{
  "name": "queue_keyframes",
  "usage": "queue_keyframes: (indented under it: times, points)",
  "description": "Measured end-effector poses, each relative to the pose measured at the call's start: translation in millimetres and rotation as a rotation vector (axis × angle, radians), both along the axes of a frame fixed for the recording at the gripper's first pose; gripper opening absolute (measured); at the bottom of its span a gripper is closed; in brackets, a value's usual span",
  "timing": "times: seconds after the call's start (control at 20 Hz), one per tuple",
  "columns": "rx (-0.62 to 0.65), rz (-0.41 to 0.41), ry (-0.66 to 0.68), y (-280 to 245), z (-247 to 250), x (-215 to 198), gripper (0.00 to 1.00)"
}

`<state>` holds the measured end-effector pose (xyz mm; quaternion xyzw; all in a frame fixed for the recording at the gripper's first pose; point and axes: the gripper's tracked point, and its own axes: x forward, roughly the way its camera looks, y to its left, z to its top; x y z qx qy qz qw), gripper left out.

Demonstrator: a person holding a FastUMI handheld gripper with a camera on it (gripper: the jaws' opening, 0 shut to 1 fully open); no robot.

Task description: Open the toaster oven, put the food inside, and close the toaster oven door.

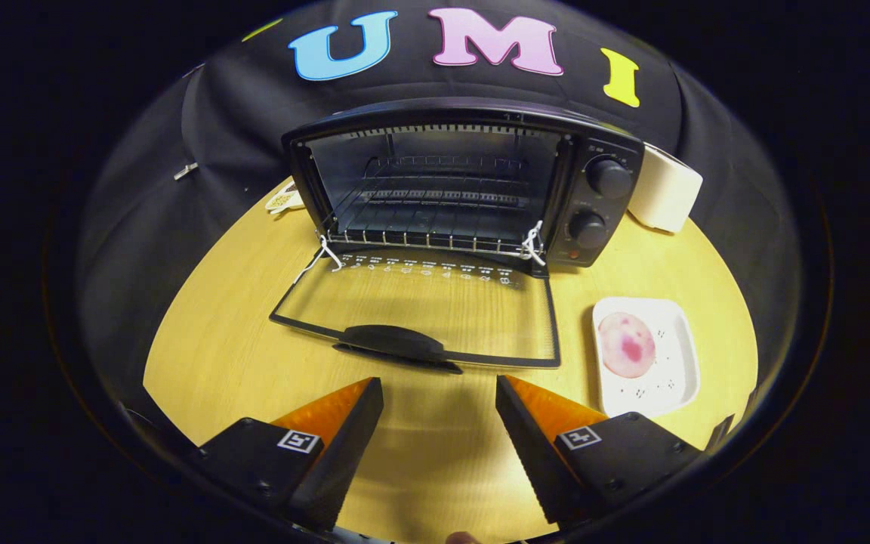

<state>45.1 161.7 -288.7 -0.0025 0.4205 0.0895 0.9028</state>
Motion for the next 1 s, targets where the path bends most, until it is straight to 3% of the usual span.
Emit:
queue_keyframes:
  times: [0.6,1.0]
  points:
    - [-0.037,-0.073,-0.012,-162,46,28,0.99]
    - [0.067,-0.130,0.126,-235,25,38,1.00]
